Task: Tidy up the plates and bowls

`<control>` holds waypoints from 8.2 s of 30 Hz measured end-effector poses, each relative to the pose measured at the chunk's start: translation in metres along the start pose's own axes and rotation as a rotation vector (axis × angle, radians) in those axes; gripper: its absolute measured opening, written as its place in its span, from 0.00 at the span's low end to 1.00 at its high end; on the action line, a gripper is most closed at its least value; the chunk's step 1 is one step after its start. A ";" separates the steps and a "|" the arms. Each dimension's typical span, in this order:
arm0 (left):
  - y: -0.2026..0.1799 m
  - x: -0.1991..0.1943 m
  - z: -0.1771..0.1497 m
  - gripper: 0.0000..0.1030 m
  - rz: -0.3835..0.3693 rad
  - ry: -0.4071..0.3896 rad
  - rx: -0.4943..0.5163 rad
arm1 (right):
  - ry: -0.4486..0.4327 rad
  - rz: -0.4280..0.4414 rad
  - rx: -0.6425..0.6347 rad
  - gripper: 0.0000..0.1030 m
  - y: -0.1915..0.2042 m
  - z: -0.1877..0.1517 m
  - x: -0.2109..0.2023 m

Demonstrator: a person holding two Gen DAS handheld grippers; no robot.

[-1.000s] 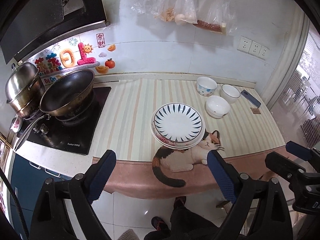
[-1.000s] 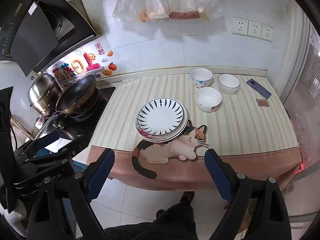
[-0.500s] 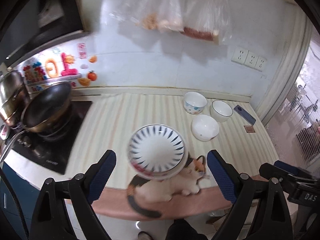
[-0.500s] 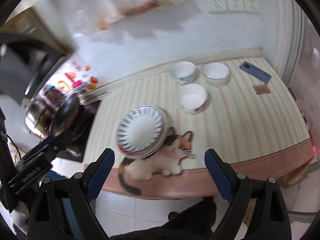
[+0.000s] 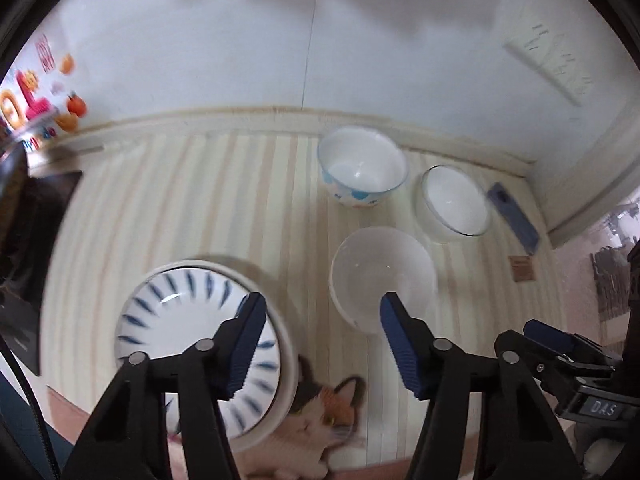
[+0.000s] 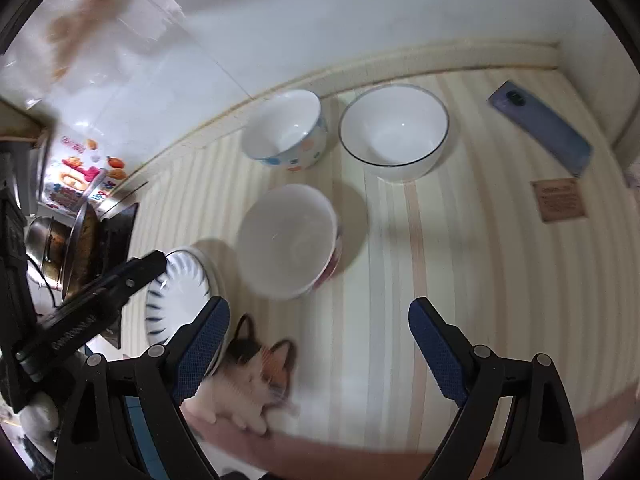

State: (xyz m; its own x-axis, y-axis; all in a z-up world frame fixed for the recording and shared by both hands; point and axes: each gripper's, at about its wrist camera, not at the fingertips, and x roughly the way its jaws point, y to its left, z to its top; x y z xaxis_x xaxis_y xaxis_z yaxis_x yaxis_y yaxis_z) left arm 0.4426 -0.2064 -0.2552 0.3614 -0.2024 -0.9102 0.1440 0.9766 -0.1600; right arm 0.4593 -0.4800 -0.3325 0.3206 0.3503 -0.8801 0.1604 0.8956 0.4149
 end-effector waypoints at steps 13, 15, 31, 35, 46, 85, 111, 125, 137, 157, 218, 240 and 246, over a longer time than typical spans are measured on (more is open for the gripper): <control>-0.004 0.110 0.017 0.17 -0.061 0.218 -0.037 | 0.187 0.104 0.065 0.20 -0.024 0.030 0.119; -0.005 0.111 0.018 0.17 -0.060 0.217 -0.031 | 0.182 0.097 0.057 0.20 -0.022 0.028 0.119; -0.052 0.072 -0.012 0.17 -0.128 0.192 0.073 | 0.158 0.050 0.030 0.20 -0.038 -0.015 0.050; -0.063 0.072 -0.032 0.17 -0.139 0.217 0.104 | 0.166 0.046 0.049 0.20 -0.055 -0.035 0.035; -0.079 0.093 -0.062 0.17 -0.097 0.270 0.147 | 0.208 0.039 0.089 0.20 -0.071 -0.071 0.045; 0.015 0.165 0.135 0.21 -0.068 0.139 -0.149 | 0.183 -0.002 -0.182 0.14 0.021 0.215 0.160; -0.038 0.042 0.077 0.21 -0.135 0.101 0.031 | 0.097 0.007 -0.122 0.12 0.013 0.116 0.009; -0.085 0.035 -0.024 0.21 -0.154 0.247 0.167 | 0.195 -0.031 0.000 0.12 -0.038 -0.019 -0.013; -0.089 0.067 -0.041 0.21 -0.100 0.300 0.194 | 0.271 -0.030 0.042 0.12 -0.054 -0.039 0.020; -0.074 0.029 0.033 0.24 -0.135 0.122 0.112 | 0.144 0.119 0.169 0.53 -0.083 0.027 -0.013; -0.100 0.019 -0.008 0.23 -0.159 0.226 0.246 | 0.195 0.027 0.207 0.16 -0.045 -0.055 0.000; -0.103 0.053 -0.027 0.23 -0.104 0.278 0.275 | 0.232 -0.010 0.234 0.19 -0.056 -0.050 0.026; -0.101 0.054 -0.027 0.23 -0.104 0.282 0.265 | 0.218 -0.032 0.235 0.21 -0.058 -0.049 0.019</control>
State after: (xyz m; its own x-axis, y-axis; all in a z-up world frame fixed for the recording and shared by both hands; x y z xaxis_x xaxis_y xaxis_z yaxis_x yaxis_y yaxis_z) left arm 0.4221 -0.3139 -0.2983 0.0709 -0.2349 -0.9694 0.4121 0.8920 -0.1860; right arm 0.4107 -0.5114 -0.3846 0.1088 0.3962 -0.9117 0.3862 0.8282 0.4060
